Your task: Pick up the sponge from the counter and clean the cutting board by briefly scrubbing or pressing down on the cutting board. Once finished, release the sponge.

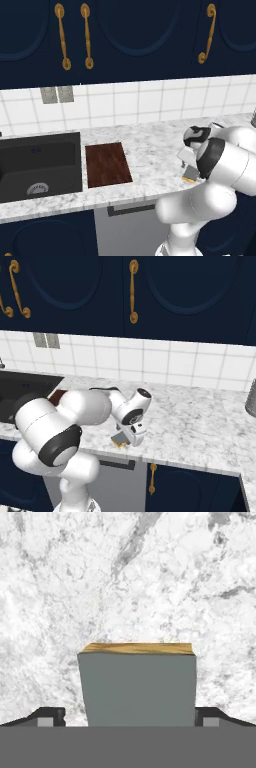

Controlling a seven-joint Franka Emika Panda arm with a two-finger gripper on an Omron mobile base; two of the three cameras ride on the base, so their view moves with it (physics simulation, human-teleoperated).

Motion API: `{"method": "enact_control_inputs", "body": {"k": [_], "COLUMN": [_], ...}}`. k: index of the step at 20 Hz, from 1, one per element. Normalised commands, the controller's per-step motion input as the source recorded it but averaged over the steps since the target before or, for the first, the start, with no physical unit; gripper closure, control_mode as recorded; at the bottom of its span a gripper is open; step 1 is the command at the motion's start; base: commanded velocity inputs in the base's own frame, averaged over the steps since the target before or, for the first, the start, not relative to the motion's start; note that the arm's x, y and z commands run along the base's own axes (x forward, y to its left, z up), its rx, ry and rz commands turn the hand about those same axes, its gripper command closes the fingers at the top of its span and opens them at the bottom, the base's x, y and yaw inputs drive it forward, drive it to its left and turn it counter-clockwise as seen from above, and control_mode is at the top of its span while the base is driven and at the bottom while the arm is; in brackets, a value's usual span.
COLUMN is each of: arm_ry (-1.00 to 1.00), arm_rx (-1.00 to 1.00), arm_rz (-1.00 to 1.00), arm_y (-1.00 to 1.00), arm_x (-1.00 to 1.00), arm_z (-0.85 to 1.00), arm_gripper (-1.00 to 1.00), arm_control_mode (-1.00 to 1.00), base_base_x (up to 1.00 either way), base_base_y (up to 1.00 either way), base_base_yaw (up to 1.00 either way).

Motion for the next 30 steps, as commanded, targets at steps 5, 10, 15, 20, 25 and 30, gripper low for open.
{"method": "enact_control_inputs", "body": {"k": [5,10,15,20,25,30], "arm_ry": [0.0,0.0,0.03,0.05,-0.08,-0.18], "arm_rx": [-0.02,-0.13,-0.24,-0.08,0.02,0.0], "arm_rz": [-0.1,-0.03,0.0,0.0,-0.09,-0.24], "arm_y": [0.06,0.05,0.35,0.07,0.35,0.81], "arm_x": [0.0,0.0,-0.01,-0.22,-0.36,0.0], "arm_z": [-0.36,-0.56,-0.71,-0.37,0.39,0.57], "arm_gripper": [-1.0,-1.0,1.0,1.0,1.0,1.0], "arm_control_mode": [-1.0,-1.0,-1.0,-1.0,-1.0,-1.0], "base_base_x": [0.0,0.0,0.0,0.0,0.0,0.0], "base_base_y": [0.0,0.0,0.0,0.0,0.0,0.0], "base_base_yaw": [0.0,0.0,0.0,0.0,0.0,0.0]}}
